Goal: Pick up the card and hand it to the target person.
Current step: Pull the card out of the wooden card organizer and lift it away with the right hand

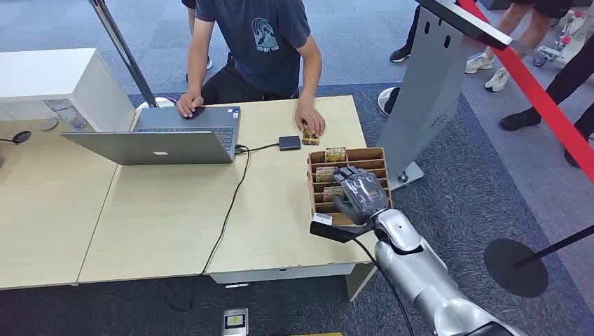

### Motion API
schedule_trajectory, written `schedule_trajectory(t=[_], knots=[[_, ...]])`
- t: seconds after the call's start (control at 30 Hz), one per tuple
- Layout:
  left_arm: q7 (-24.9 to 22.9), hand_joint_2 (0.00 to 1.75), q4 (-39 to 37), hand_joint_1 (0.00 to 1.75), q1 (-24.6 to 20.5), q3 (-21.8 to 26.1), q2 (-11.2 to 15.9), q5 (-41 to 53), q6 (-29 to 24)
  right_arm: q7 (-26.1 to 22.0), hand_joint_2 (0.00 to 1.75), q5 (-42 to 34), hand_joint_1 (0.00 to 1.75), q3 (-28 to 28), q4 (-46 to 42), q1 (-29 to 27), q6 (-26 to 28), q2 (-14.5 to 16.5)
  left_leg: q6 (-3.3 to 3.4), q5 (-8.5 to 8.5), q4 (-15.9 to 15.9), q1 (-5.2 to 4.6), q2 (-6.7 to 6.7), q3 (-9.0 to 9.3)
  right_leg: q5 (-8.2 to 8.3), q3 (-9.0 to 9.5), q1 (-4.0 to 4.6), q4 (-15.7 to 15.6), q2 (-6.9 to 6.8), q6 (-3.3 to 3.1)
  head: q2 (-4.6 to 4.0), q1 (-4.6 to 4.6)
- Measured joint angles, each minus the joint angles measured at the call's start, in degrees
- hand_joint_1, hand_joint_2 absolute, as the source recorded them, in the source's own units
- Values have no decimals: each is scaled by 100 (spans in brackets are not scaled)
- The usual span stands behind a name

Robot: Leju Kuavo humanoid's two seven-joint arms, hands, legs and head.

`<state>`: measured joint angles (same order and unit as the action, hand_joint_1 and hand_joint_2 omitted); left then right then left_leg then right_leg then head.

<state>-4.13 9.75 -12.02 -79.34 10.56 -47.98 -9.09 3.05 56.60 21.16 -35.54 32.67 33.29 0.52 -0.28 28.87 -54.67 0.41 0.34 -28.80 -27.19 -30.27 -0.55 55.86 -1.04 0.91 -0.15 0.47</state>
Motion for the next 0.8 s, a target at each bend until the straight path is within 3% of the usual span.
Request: schedule_trajectory(t=[0.37,0.57,0.8], knots=[[0,0,0,0,-1,-21,0,-2,4,-5,175,-1,92,-5,36,0,8,-4,0,0,0,0,0,-1,0,0,0,0,0,0,0,-1],[0,0,0,0,-2,-99,0,-2,9,-7,175,19,128,-15,86,10,15,-4,0,0,0,0,0,-1,0,0,0,0,0,0,0,0],[0,0,0,0,-2,-113,-1,-3,17,-8,175,62,128,-14,88,18,23,3,0,0,0,0,1,0,0,1,0,0,0,0,0,0]])
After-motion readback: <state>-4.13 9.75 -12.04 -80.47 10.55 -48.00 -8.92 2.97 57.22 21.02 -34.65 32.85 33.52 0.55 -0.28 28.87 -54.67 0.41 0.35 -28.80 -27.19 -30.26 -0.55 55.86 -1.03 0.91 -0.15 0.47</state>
